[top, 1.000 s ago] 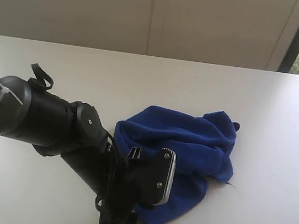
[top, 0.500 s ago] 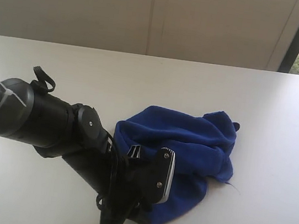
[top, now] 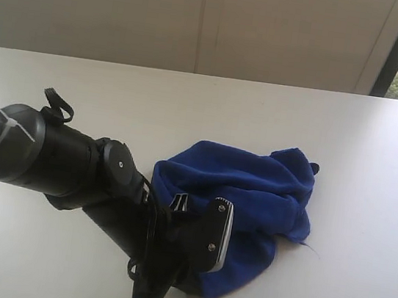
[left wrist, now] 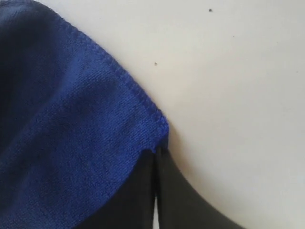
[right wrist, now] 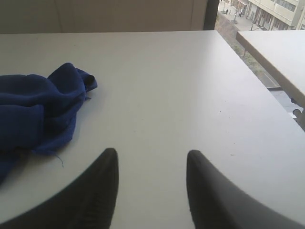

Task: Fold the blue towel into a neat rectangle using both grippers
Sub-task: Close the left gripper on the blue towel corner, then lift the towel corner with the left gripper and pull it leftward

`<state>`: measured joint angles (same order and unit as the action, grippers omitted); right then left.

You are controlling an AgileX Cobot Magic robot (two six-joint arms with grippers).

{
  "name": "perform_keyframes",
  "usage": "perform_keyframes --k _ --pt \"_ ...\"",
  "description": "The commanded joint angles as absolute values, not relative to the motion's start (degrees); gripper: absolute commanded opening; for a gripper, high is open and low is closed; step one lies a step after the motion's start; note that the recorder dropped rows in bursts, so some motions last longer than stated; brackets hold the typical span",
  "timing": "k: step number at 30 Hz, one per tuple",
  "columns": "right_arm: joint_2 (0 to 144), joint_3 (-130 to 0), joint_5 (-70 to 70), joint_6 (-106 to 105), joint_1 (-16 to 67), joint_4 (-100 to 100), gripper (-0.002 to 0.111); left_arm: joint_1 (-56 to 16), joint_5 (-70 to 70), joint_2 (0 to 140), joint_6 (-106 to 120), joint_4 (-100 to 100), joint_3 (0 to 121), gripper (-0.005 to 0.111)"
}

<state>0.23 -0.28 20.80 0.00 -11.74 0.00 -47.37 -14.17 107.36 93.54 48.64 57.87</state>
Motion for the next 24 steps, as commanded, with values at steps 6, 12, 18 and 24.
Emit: perform_keyframes --k 6,12,18,24 --pt "0.00 0.00 19.94 0.00 -12.09 0.00 0.044 -47.40 -11.29 98.93 90.48 49.20 58.75 0.000" --pt "0.00 0.00 19.94 0.00 -12.09 0.00 0.044 -43.54 -11.60 90.77 82.15 49.30 58.75 0.000" --pt "0.00 0.00 19.94 0.00 -12.09 0.00 0.044 -41.85 -12.40 81.93 80.06 49.30 58.75 0.000" --pt "0.00 0.00 19.94 0.00 -12.09 0.00 0.044 -41.85 -6.31 72.34 77.97 49.30 58.75 0.000"
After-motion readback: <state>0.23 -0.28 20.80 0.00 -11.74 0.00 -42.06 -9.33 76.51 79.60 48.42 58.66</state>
